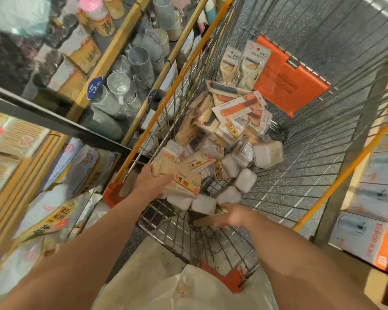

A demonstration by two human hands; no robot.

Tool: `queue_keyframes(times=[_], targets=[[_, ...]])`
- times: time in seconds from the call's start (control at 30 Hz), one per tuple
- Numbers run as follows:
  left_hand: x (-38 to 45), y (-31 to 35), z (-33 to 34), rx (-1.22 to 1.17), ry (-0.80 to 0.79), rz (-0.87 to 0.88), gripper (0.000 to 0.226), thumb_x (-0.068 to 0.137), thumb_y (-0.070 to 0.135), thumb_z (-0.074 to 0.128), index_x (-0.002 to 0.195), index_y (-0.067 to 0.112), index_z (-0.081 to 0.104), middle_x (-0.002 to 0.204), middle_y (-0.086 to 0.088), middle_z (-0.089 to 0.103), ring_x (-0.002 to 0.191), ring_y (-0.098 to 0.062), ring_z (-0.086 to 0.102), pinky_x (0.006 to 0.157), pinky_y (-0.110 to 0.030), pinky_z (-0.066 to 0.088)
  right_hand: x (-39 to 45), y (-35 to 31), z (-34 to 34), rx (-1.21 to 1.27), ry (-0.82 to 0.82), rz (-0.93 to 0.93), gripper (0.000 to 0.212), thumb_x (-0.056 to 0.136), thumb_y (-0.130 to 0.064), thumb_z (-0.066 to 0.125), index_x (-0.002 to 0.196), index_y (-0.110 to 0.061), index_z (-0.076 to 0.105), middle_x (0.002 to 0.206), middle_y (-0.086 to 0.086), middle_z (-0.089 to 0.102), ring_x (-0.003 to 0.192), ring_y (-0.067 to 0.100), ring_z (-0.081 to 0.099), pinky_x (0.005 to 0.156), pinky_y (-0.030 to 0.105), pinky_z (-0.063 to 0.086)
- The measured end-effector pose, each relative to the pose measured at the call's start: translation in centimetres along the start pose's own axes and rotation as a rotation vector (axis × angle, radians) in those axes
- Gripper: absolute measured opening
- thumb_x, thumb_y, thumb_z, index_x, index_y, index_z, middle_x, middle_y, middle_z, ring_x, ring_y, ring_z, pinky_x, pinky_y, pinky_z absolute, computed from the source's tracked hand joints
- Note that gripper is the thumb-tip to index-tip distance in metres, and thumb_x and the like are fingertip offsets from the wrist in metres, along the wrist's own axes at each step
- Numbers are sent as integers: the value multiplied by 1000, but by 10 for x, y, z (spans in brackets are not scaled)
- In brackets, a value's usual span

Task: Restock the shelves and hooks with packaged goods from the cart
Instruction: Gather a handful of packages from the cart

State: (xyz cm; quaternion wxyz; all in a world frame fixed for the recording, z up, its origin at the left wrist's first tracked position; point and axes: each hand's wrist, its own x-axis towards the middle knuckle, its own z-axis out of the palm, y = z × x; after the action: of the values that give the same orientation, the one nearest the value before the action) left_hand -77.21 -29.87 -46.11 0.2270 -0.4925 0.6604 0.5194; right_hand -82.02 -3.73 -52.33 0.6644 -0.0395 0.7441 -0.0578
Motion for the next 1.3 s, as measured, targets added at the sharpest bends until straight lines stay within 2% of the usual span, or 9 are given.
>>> queue_keyframes(times=[0.23, 0.47, 0.57, 0.7, 0.8, 0.93, 1.03, 1.2, 1.3], targets=[[8, -7, 4, -12, -91, -11, 39, 86, 27, 74, 116, 19, 49, 106, -3, 63, 96, -23, 65, 77, -44, 61, 26, -1, 8, -511, 150, -56, 40, 93, -50, 49, 120, -25, 64, 120, 4, 65, 109, 25, 57, 86, 32, 47], [11, -5, -1, -91, -55, 3, 42, 84, 28, 76, 117, 19, 52, 110, -6, 63, 97, -25, 65, 73, -41, 59, 4, -1, -20, 135, 129, -90, 32, 95, -46, 57, 107, -17, 64, 88, -1, 63, 78, 14, 62, 62, 24, 45], [5, 0, -7, -164, -38, 31, 37, 86, 30, 73, 115, 18, 52, 112, -7, 64, 98, -25, 65, 71, -37, 57, -22, -3, -47, 86, 186, -163, 42, 94, -51, 55, 115, -17, 65, 102, 0, 64, 89, 14, 58, 78, 28, 47], [-12, 9, -20, -226, -88, 145, 49, 87, 37, 71, 128, 22, 50, 116, -3, 65, 102, -22, 65, 73, -36, 56, -78, -1, -90, 124, 249, -249, 24, 98, -50, 49, 85, -32, 57, 87, -11, 55, 78, 5, 50, 67, 25, 39], [-33, 21, -29, -287, -81, 258, 47, 87, 37, 70, 129, 21, 53, 113, -3, 67, 98, -21, 66, 71, -35, 55, -122, 3, -113, 211, 331, -302, 32, 96, -51, 51, 108, -23, 61, 102, -9, 60, 91, 10, 57, 75, 23, 42], [-73, 27, -34, -442, -20, 373, 28, 91, 34, 65, 115, 22, 57, 100, 1, 71, 89, -19, 68, 68, -32, 53, -172, 1, -134, 339, 379, -418, 34, 98, -40, 54, 101, -8, 66, 91, 2, 65, 78, 12, 62, 75, 27, 51], [-109, 20, -40, -577, 53, 417, 15, 94, 29, 63, 107, 26, 57, 95, 3, 71, 90, -18, 67, 73, -34, 51, -207, 0, -134, 379, 475, -529, 26, 99, -34, 55, 88, -13, 66, 75, -5, 65, 68, 10, 58, 68, 24, 44], [-168, -9, -54, -752, 174, 513, 19, 93, 27, 64, 109, 20, 58, 92, -2, 73, 83, -25, 68, 65, -37, 51, -248, -5, -114, 535, 569, -731, 22, 97, -21, 56, 93, -7, 73, 95, 11, 71, 88, 22, 62, 82, 35, 44], [-205, -36, -64, -801, 201, 578, 26, 84, 31, 68, 106, 20, 61, 92, -2, 75, 85, -22, 70, 67, -36, 55, -266, -28, -90, 561, 519, -805, 23, 98, -21, 54, 96, -6, 71, 89, 10, 74, 78, 20, 68, 74, 32, 50]])
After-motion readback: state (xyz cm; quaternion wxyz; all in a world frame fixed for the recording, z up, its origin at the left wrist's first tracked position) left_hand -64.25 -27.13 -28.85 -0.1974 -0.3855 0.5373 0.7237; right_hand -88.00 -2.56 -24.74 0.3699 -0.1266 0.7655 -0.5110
